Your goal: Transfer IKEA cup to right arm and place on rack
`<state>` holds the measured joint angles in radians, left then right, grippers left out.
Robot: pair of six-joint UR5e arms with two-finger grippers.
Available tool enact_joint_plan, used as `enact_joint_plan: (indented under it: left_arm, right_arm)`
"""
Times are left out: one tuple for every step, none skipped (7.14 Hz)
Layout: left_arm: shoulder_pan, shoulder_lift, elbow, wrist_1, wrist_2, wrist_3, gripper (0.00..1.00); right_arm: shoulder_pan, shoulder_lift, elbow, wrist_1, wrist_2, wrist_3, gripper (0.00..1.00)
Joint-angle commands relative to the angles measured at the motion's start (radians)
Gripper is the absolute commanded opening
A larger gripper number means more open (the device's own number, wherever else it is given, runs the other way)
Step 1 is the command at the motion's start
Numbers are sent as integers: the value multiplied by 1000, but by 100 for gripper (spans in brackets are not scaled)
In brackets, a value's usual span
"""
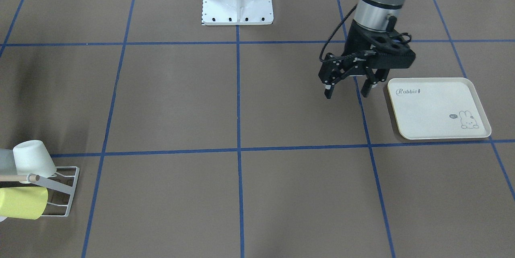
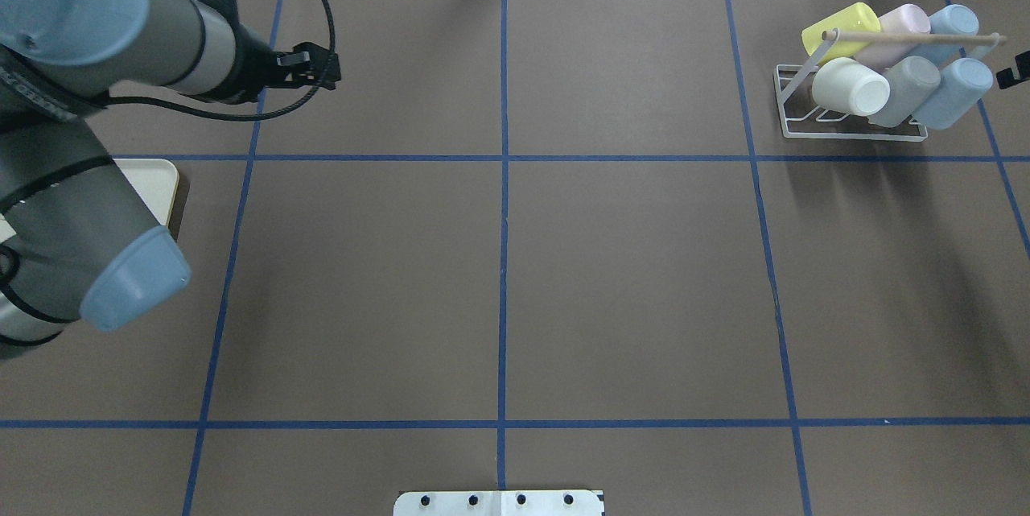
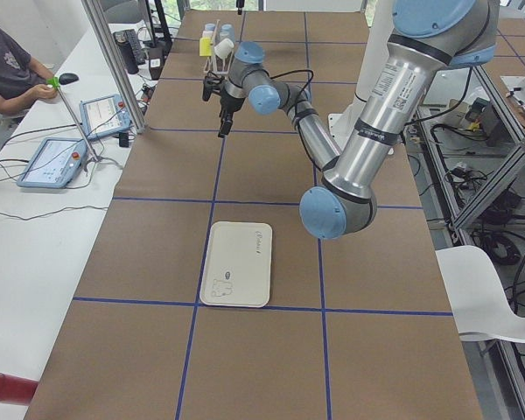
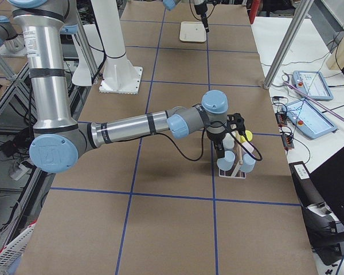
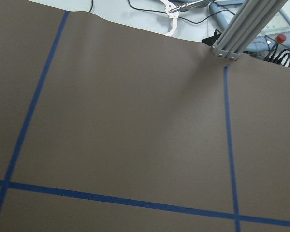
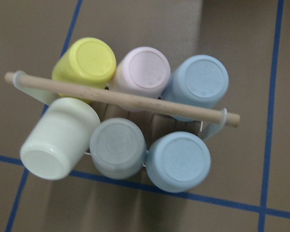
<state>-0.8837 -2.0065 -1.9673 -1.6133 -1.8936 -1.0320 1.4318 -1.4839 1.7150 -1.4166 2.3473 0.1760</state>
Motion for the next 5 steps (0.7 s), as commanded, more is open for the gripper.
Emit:
enact_joint_plan:
  left_arm:
    - [-180,144,4,13,-230,320,100]
    - [-266,211,13,16,-293,495,100]
    - [-340,288,22,16,-338,670,100]
    - [-407,358,24,13,-351,764,100]
    - [-437,406,27,12,-366,844,100]
  right_arm:
    - [60,-9,3,-180,7,-188,100]
    - [77,-27,9,-214,7,-251,100]
    - [108,-44,9,-313,7,-379,100]
    - [137,-58,15,-359,6,-442,100]
    - [137,-61,14,-358,-6,-449,100]
